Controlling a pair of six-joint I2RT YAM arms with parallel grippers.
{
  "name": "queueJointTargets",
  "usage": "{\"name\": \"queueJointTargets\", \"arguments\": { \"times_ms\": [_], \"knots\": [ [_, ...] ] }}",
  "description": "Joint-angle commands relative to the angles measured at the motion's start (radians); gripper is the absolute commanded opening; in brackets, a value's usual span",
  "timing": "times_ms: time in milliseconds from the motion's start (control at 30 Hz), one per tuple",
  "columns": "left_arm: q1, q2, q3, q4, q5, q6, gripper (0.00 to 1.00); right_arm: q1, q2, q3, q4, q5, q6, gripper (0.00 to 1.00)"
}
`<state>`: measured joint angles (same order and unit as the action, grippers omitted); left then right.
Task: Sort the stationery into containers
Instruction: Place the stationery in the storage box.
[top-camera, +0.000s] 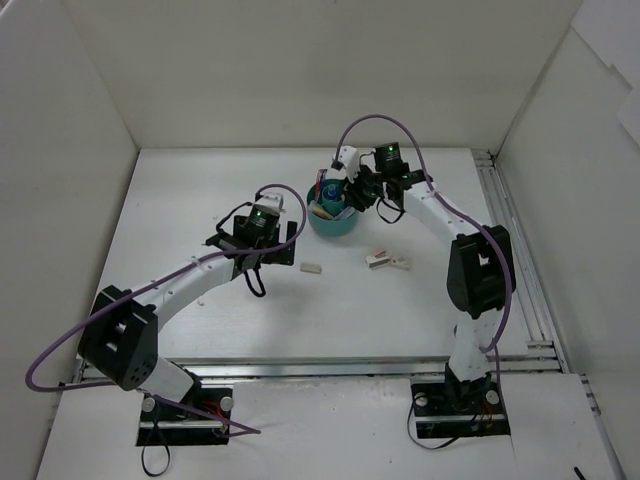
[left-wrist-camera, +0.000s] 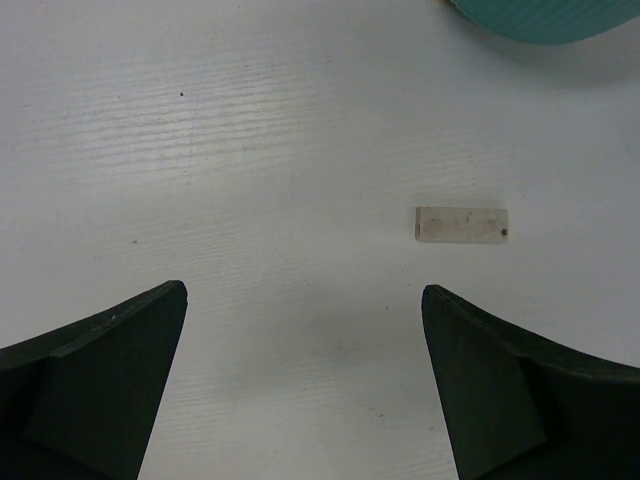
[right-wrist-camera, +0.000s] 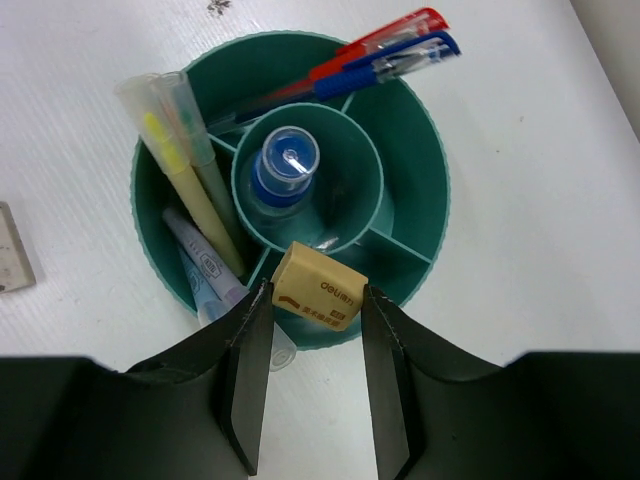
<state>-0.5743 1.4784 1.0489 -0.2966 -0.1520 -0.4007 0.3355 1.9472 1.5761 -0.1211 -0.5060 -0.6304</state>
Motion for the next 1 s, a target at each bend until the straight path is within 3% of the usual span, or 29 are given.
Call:
{"name": "queueJointTargets", "arguments": {
  "times_ms": [0,333,500,667,767,833,967],
  "knots": [
    [-0.002,-0.010,0.060,0.004,0.008,0.013,1.00,0.010,-0.007,0.029,0.009,-0.019,-0.005,0.25],
    [-0.002,-0.010,0.056,0.005,0.014,0.003,1.00,0.008,-0.047,0.016,0.008,0.023,0.040,0.39],
    [-0.002,-0.023,0.051,0.004,0.019,0.005,1.00,0.005,-0.047,0.015,0.006,0.012,0.058,0.61],
    [-0.002,-0.023,0.049,0.007,0.020,0.002,1.00,0.005,-0.063,0.021,0.009,0.006,0.067,0.65],
    [-0.021,-0.003,0.066,0.004,0.023,0.006,1.00,0.007,-0.093,0.028,0.012,0.004,0.089,0.73],
    [-0.032,0.019,0.079,0.007,0.022,0.005,1.00,0.005,-0.123,0.044,0.018,0.020,0.141,0.98],
    [-0.074,0.063,0.094,0.046,0.035,0.008,1.00,0.000,-0.224,0.004,0.114,0.104,0.265,0.98]
  ]
}}
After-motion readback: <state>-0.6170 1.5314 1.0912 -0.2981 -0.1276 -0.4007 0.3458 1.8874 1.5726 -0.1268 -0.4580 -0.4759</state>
